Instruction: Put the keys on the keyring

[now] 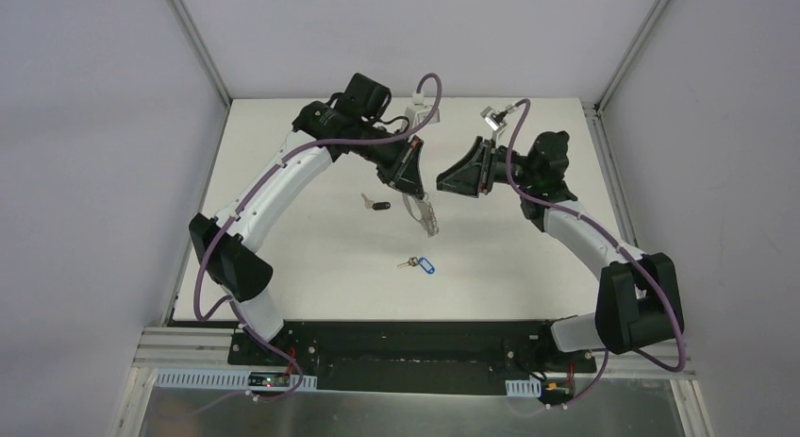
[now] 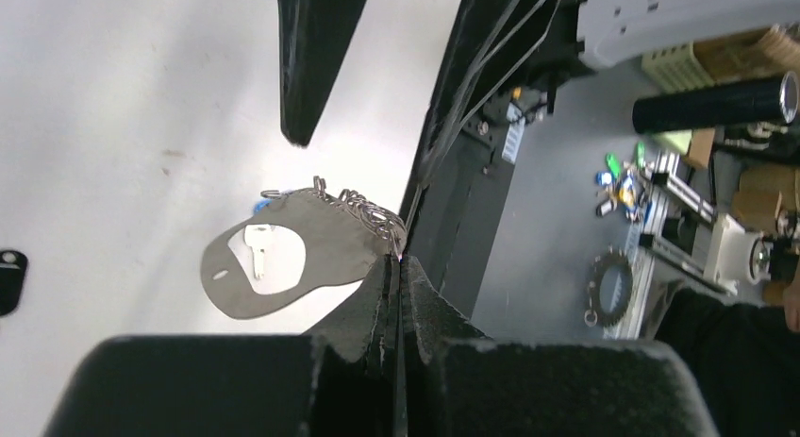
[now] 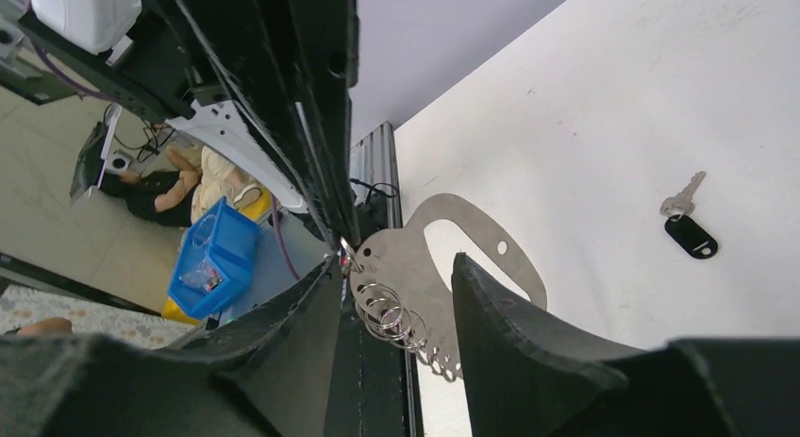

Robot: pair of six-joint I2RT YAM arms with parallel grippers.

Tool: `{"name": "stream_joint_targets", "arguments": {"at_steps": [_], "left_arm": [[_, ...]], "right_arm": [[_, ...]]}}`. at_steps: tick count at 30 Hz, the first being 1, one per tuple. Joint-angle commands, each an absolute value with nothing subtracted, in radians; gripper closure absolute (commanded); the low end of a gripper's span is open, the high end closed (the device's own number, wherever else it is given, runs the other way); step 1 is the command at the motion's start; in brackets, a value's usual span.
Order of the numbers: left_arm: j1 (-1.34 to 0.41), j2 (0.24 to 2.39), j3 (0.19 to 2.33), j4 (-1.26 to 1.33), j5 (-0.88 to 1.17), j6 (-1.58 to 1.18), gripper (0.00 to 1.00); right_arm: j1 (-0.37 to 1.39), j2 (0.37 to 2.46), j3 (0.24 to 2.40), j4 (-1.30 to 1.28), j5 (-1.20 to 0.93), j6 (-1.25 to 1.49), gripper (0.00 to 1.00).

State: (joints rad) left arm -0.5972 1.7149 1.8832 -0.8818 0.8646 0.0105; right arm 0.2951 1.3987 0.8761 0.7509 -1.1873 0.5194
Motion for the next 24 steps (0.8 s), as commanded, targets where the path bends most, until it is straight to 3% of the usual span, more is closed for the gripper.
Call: {"name": "stream_joint_targets", "arguments": {"at_steps": [1, 9, 17, 24], "left_arm": [[-0.609, 1.708, 1.878, -1.007, 0.847, 0.101, 1.00], [-0.614, 1.702, 1.839, -0.922, 0.915, 0.023, 1.00], [-0.614, 1.698, 1.824, -0.895, 0.946, 0.006, 1.00], [-0.614, 1.694, 1.812, -0.888, 0.955, 0.006, 1.00]], "right_arm": [[0.322, 1.352, 0.931, 0.756, -1.275, 0.458, 0.50], [0.378, 1.349, 0.910, 0.726, -1.299, 0.409, 0.55], [0.408, 1.348, 0.933, 0.505, -1.300, 0.220, 0.61], [0.416, 1.356, 0.949, 0.468, -1.298, 0.202, 0.75]]}}
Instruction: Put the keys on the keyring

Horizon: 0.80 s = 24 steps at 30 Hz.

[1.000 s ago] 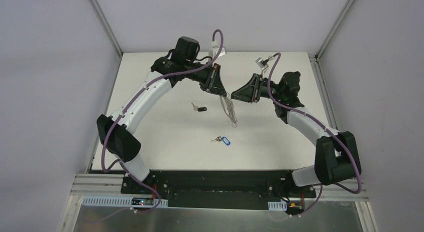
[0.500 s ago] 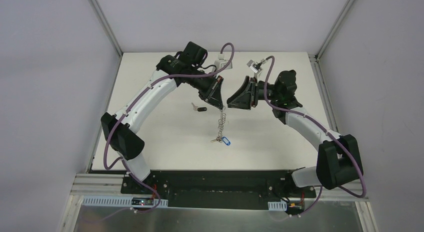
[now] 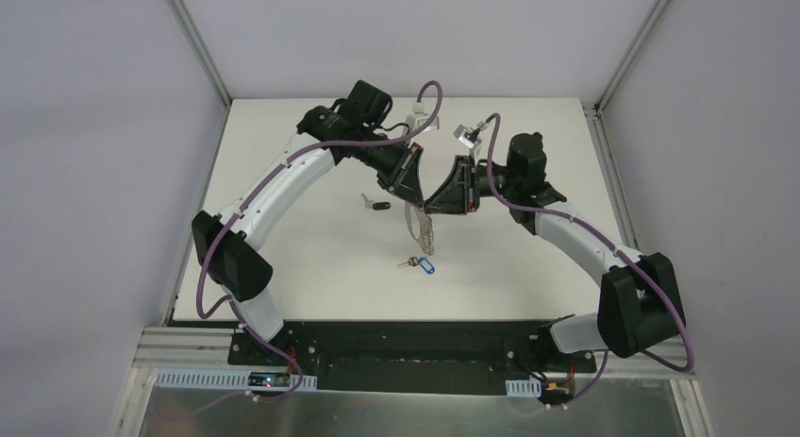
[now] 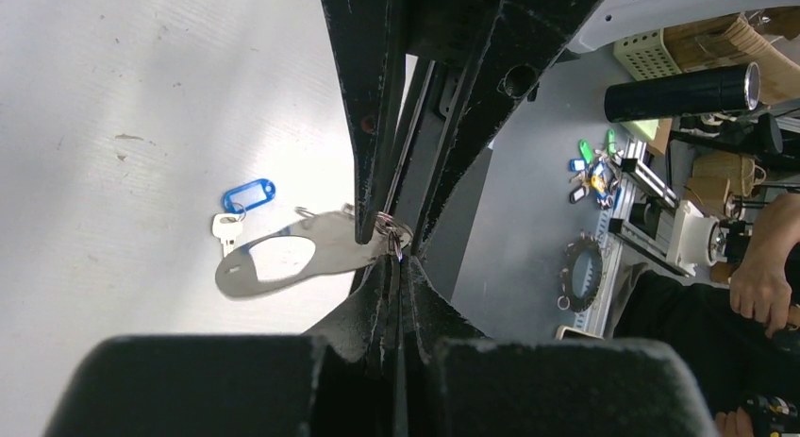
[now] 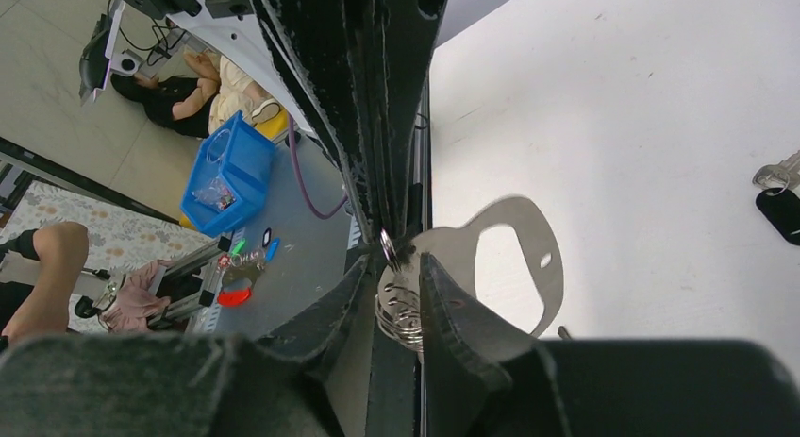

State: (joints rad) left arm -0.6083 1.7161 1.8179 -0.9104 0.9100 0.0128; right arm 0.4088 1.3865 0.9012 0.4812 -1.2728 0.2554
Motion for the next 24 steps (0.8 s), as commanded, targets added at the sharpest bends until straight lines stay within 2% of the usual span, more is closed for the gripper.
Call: {"name": "stream_joint_targets", "arguments": {"at_steps": [1, 10, 15, 21, 24], "left_arm": [[-0.614, 1.692, 1.808, -0.886, 0.955, 0.007, 1.00], [-0.614, 1.692, 1.799, -0.884, 0.955, 0.008, 1.00], [-0.614, 1.693, 1.798, -0.885, 0.953, 0.010, 1.00], [-0.611, 1.689, 1.801, -0.888, 0.948, 0.017, 1.00], [-0.603, 1.672, 1.800, -0.873, 0.954, 0.005, 0.92]], "right_arm": [[0.416, 1.356, 0.950, 0.468, -1.298, 0.204, 0.75], [0.419, 1.359, 0.960, 0.471, -1.301, 0.222, 0.85], [0.421, 1.360, 0.959, 0.479, -1.303, 0.235, 0.99], [0.415, 1.358, 0.956, 0.495, -1.298, 0.251, 1.00], [0.407, 1.359, 0.929, 0.616, -1.279, 0.360, 1.00]]}}
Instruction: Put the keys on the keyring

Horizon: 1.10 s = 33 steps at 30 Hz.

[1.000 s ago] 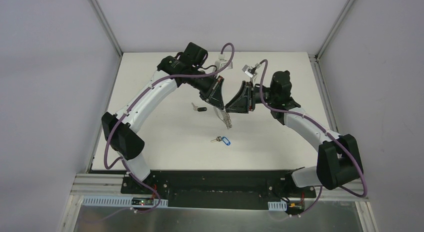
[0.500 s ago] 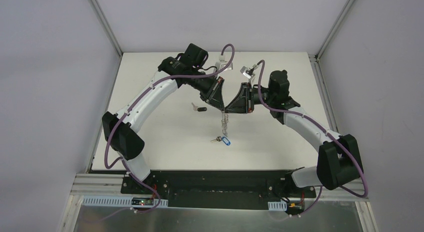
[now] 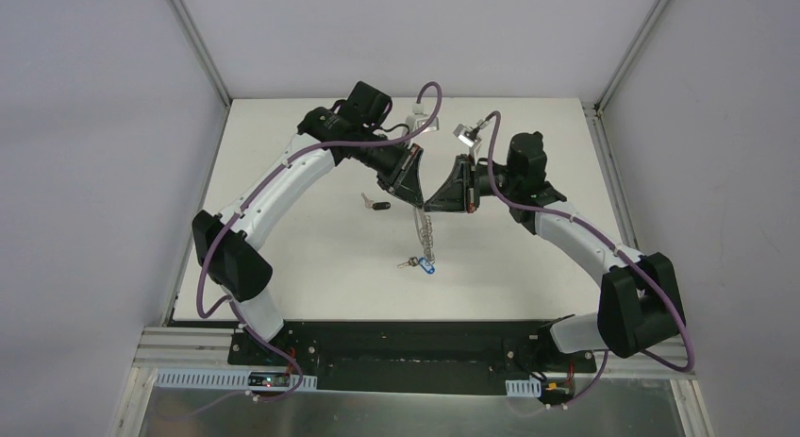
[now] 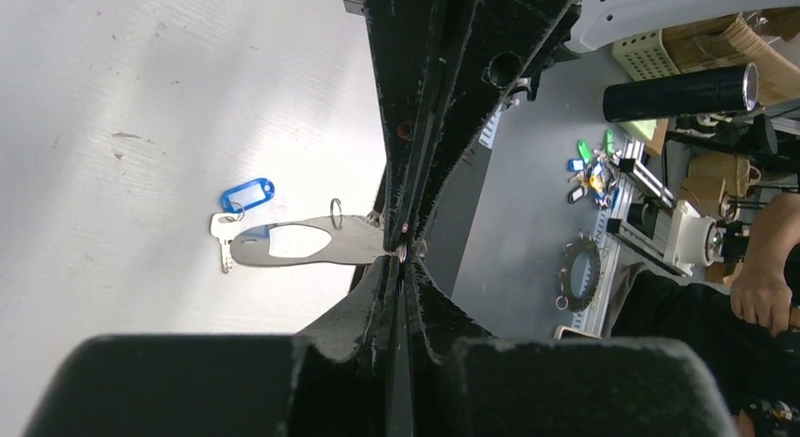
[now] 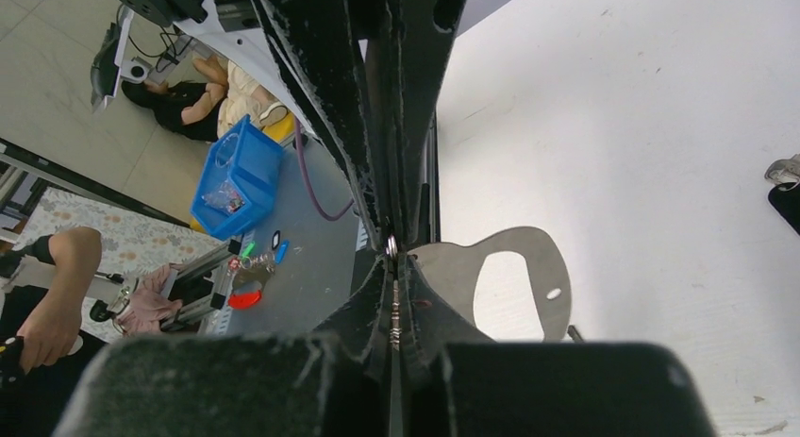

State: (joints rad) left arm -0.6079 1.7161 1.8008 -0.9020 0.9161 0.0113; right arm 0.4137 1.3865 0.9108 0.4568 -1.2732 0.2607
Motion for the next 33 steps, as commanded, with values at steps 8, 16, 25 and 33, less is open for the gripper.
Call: {"name": "stream_joint_targets", "arguments": {"at_steps": [8, 16, 25, 33], "left_arm": [[-0.536, 1.618, 1.696, -0.665, 1.013, -0.219, 0.78], [-0.472, 1.575, 1.561, -0.385, 1.087, -0.446, 0.73], [-0.469, 1.562, 1.453, -0.142, 1.132, -0.606, 0.75], [-0.469, 1.568, 1.413, -0.028, 1.148, -0.688, 0.88]], "right_arm": [[0.385, 1.388, 0.882, 0.917, -1.192, 0.673, 1.00], [0.367, 1.398, 0.858, 0.942, -1.136, 0.703, 1.00], [0.358, 1.412, 0.838, 0.996, -1.109, 0.738, 1.00], [0.351, 1.412, 0.825, 1.007, -1.090, 0.741, 1.00]]}}
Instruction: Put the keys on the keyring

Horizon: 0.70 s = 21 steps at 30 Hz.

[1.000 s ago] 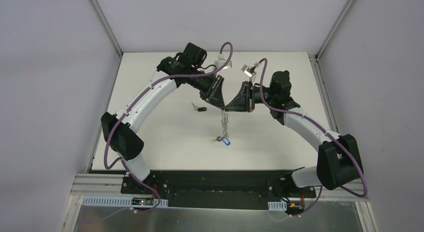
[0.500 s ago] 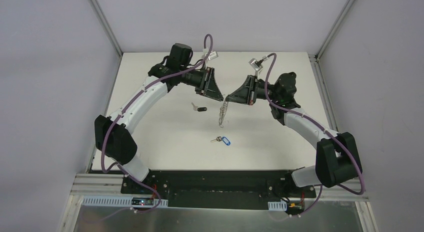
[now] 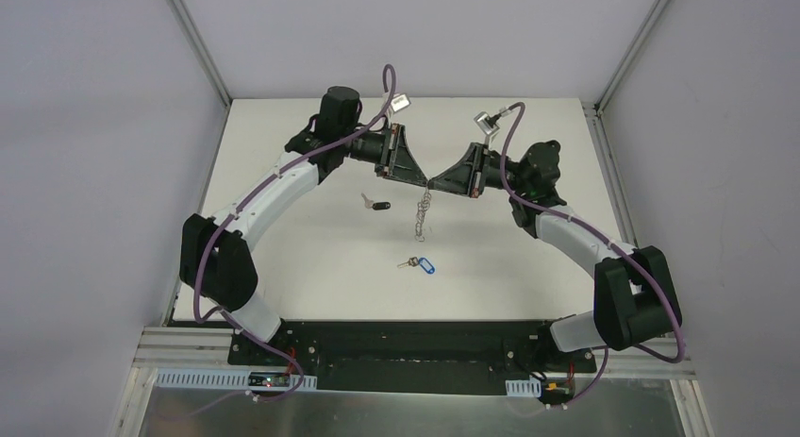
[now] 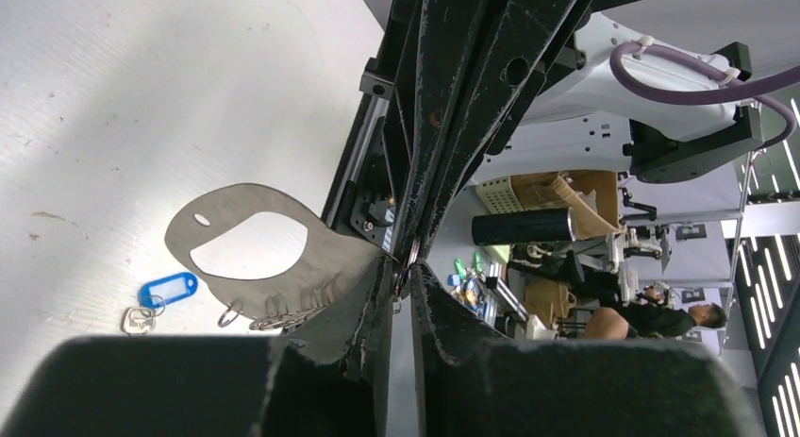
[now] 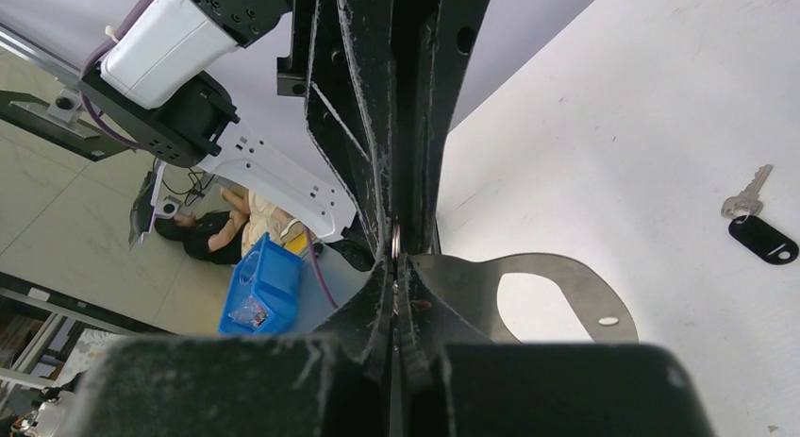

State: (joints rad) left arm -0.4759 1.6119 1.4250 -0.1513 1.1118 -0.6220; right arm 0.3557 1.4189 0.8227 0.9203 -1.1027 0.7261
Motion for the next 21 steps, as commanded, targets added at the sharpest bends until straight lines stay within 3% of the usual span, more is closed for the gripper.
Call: {"name": "stream_joint_targets", "arguments": {"at_steps": [1, 4, 8, 11, 18, 21], "left_arm": [[-0.469, 1.569, 1.412, -0.018, 1.150, -0.697, 0.91], [-0.469, 1.571, 1.407, -0.002, 1.156, -0.712, 1.00], [-0.469, 1.567, 1.412, -0.026, 1.164, -0.681, 1.00], [-0.473, 1.563, 1.492, -0.282, 1.134, -0.465, 1.00], [-0.543, 1.649, 1.823, -1.035, 0.947, 0.141, 1.00], [-0.578, 1.695, 1.916, -1.154, 0.908, 0.235, 1.00]], "right_arm": [[0.351, 1.412, 0.823, 1.007, -1.088, 0.741, 1.00], [0.348, 1.413, 0.819, 1.010, -1.082, 0.740, 1.00], [0.346, 1.412, 0.818, 1.012, -1.085, 0.732, 1.00], [0.346, 1.404, 0.823, 1.004, -1.112, 0.691, 0.99], [0.345, 1.364, 0.885, 0.825, -1.225, 0.505, 0.68], [0.346, 1.354, 0.917, 0.731, -1.248, 0.433, 0.60]]}}
